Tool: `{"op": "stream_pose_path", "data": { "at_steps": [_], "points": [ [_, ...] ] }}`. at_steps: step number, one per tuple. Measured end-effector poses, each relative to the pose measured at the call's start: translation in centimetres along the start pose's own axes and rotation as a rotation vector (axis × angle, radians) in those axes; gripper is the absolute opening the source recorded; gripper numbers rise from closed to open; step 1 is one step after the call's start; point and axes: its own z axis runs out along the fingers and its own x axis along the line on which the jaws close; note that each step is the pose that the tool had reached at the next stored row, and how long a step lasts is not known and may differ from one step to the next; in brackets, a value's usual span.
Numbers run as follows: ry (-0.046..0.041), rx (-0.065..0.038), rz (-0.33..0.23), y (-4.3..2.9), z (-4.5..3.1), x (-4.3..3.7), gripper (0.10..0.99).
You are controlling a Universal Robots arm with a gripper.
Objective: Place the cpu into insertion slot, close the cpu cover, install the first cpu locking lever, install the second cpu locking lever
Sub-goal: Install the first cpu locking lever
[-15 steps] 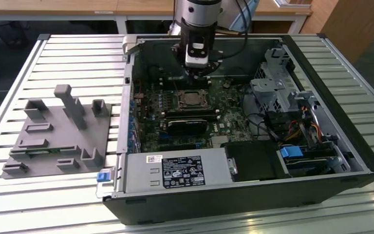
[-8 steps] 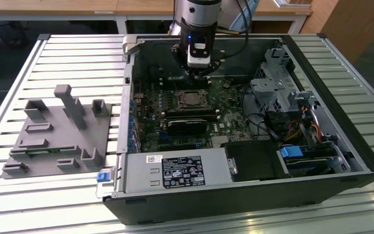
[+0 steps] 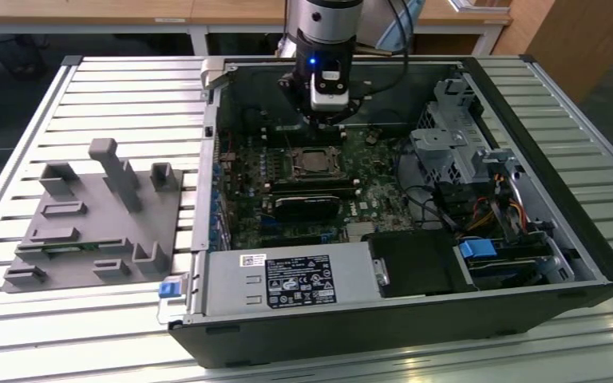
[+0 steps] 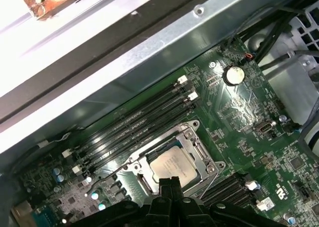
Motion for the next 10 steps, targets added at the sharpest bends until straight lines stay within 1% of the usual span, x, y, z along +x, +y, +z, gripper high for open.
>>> {"op": "stream_pose_path", "data": {
  "at_steps": [10],
  "points": [
    [0.0007,0.001,-0.066,0.0,0.0,0.0,0.106]
  ]
}}
